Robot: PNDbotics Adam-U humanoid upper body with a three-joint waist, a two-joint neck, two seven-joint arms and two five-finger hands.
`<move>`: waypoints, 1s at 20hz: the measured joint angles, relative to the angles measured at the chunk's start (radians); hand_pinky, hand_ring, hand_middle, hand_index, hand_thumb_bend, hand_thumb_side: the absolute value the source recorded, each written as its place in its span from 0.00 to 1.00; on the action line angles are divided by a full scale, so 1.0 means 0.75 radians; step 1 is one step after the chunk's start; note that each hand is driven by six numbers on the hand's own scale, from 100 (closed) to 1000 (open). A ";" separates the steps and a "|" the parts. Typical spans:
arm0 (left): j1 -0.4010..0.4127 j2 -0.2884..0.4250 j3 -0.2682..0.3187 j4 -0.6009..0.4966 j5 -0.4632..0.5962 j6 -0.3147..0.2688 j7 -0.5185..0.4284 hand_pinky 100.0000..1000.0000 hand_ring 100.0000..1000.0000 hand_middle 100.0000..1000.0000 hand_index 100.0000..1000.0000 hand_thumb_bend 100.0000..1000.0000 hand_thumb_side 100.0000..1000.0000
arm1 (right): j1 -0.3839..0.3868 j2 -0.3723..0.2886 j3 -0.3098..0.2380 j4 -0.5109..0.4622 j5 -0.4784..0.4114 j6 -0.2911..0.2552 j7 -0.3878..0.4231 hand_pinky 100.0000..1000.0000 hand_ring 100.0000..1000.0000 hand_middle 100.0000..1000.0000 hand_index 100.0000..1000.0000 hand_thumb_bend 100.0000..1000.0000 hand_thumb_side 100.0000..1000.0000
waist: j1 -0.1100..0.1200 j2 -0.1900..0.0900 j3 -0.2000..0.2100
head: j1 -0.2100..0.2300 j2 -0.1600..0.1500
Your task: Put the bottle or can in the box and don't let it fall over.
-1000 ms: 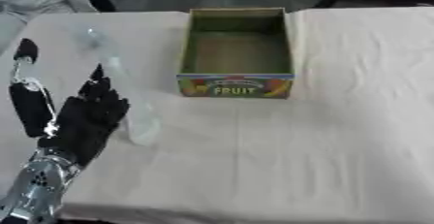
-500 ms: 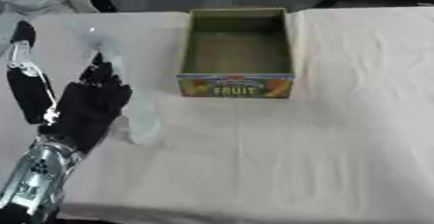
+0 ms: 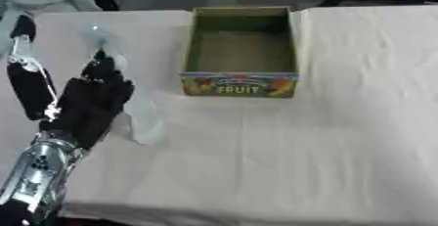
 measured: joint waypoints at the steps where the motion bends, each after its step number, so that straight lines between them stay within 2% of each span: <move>1: -0.006 0.000 0.000 0.000 0.001 0.000 -0.002 0.00 0.05 0.15 1.00 0.49 0.71 | 0.000 0.000 0.000 0.000 0.000 0.000 0.000 0.79 0.89 1.00 0.96 0.00 0.67 | 0.000 -0.001 0.000 | 0.000 0.000; 9: -0.044 0.008 0.008 0.000 0.013 -0.009 -0.015 0.00 0.08 0.16 1.00 0.49 0.71 | 0.008 -0.002 0.000 0.000 0.000 0.000 0.000 0.79 0.89 1.00 0.96 0.00 0.67 | 0.010 -0.009 0.007 | -0.011 0.001; 10: -0.048 0.008 0.009 0.000 0.015 -0.010 -0.015 0.00 0.08 0.16 1.00 0.52 0.70 | 0.008 -0.002 0.000 0.000 0.000 0.000 0.000 0.79 0.89 1.00 0.96 0.00 0.67 | 0.010 -0.009 0.007 | -0.011 0.001; 11: -0.055 0.008 0.009 0.000 0.016 -0.011 -0.016 0.00 0.09 0.16 1.00 0.49 0.71 | 0.008 -0.002 0.000 0.000 0.000 0.000 0.000 0.79 0.89 1.00 0.96 0.00 0.67 | 0.011 -0.009 0.007 | -0.012 0.001; 20: -0.136 0.021 0.023 0.000 0.023 -0.026 -0.015 0.03 0.13 0.18 1.00 0.49 0.70 | 0.011 -0.011 0.000 0.000 0.000 0.002 0.002 0.79 0.89 1.00 0.96 0.00 0.67 | 0.015 -0.011 0.007 | -0.035 0.012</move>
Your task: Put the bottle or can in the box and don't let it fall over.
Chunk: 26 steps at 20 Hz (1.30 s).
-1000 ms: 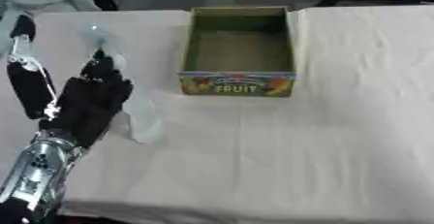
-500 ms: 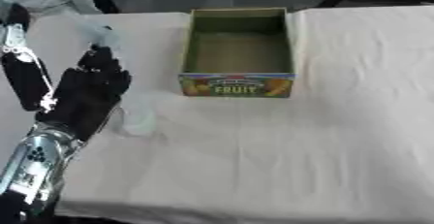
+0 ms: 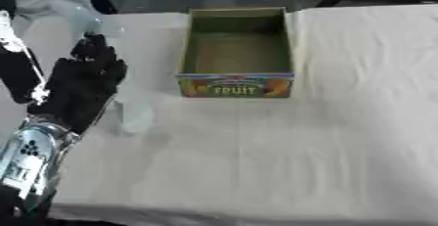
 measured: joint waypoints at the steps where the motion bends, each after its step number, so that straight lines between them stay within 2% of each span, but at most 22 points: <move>1: -0.013 0.003 0.002 0.000 0.001 -0.002 0.002 0.03 0.14 0.18 1.00 0.49 0.70 | 0.000 0.000 0.000 0.000 0.000 0.000 0.000 0.79 0.89 1.00 0.96 0.00 0.67 | 0.001 -0.002 0.000 | -0.002 0.000; 9: -0.153 0.073 0.017 0.000 0.015 -0.006 0.075 0.06 0.18 0.20 1.00 0.49 0.71 | -0.003 -0.001 0.001 0.000 0.000 -0.001 0.001 0.79 0.89 1.00 0.96 0.00 0.66 | 0.001 -0.005 -0.005 | -0.030 0.001; 13: -0.228 0.119 0.014 0.000 0.050 0.028 0.133 0.06 0.18 0.21 1.00 0.46 0.73 | -0.012 -0.001 0.007 0.000 -0.004 0.001 0.004 0.79 0.89 1.00 0.96 0.00 0.67 | 0.002 -0.005 -0.015 | -0.030 0.001; 19: -0.344 0.165 0.001 0.000 0.107 0.098 0.215 0.09 0.21 0.22 1.00 0.48 0.73 | -0.021 -0.001 0.009 0.000 -0.009 0.006 0.009 0.79 0.89 1.00 0.97 0.00 0.67 | 0.003 -0.004 -0.034 | -0.022 0.001; 26: -0.502 0.194 0.001 0.000 0.155 0.117 0.282 0.10 0.22 0.23 1.00 0.45 0.75 | -0.036 -0.001 0.017 0.000 -0.009 0.011 0.015 0.79 0.89 1.00 0.97 0.00 0.67 | 0.002 0.013 -0.055 | -0.002 0.000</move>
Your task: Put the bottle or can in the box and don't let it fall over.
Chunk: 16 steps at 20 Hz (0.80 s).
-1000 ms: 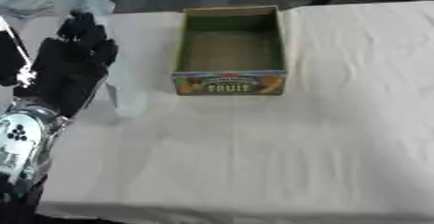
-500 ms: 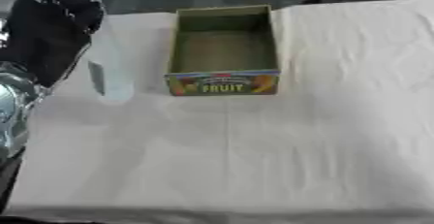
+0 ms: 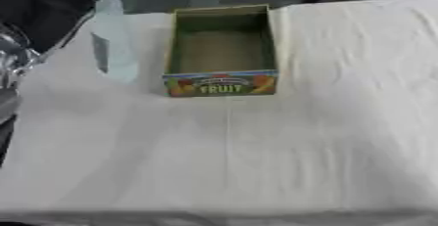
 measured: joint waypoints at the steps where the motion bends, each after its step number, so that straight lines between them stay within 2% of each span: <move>1: -0.020 0.003 0.000 0.000 0.010 0.006 0.012 0.10 0.22 0.23 1.00 0.45 0.75 | -0.001 0.000 0.001 0.000 0.000 0.000 0.002 0.79 0.89 1.00 0.97 0.00 0.67 | -0.001 0.003 -0.004 | 0.004 -0.001; 6: -0.111 0.004 -0.010 -0.003 0.052 0.052 0.074 0.09 0.21 0.22 1.00 0.44 0.75 | -0.026 0.001 0.001 0.000 -0.003 -0.001 0.009 0.79 0.89 1.00 0.97 0.00 0.68 | -0.014 0.031 -0.036 | 0.037 -0.015; 11: -0.168 0.005 -0.031 0.003 0.078 0.094 0.123 0.08 0.20 0.22 0.90 0.43 0.78 | -0.048 0.002 0.002 0.000 -0.004 -0.008 0.013 0.79 0.89 1.00 0.97 0.00 0.67 | -0.037 0.067 -0.076 | 0.085 -0.050; 16: -0.228 0.005 -0.046 0.093 0.074 0.125 0.111 0.07 0.19 0.21 0.89 0.42 0.79 | -0.071 0.006 0.007 0.000 -0.005 -0.013 0.017 0.79 0.89 1.00 0.97 0.00 0.68 | -0.046 0.102 -0.114 | 0.127 -0.086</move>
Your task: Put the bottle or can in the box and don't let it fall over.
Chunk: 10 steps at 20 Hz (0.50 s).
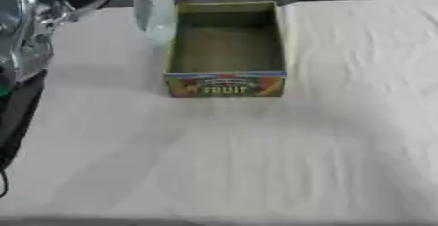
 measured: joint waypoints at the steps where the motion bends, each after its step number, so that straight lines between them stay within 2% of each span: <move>1: -0.013 0.000 -0.004 0.030 -0.006 0.006 -0.007 0.07 0.19 0.21 0.89 0.42 0.79 | -0.005 0.003 0.002 0.000 0.000 -0.001 0.002 0.79 0.89 1.00 0.97 0.00 0.68 | -0.001 0.005 -0.007 | 0.008 -0.009; 10: -0.110 -0.077 -0.012 0.349 -0.059 0.041 -0.136 0.04 0.13 0.19 0.90 0.41 0.81 | -0.047 0.019 0.015 0.000 -0.006 0.000 0.020 0.79 0.89 1.00 0.97 0.00 0.69 | -0.003 0.049 -0.073 | 0.072 -0.058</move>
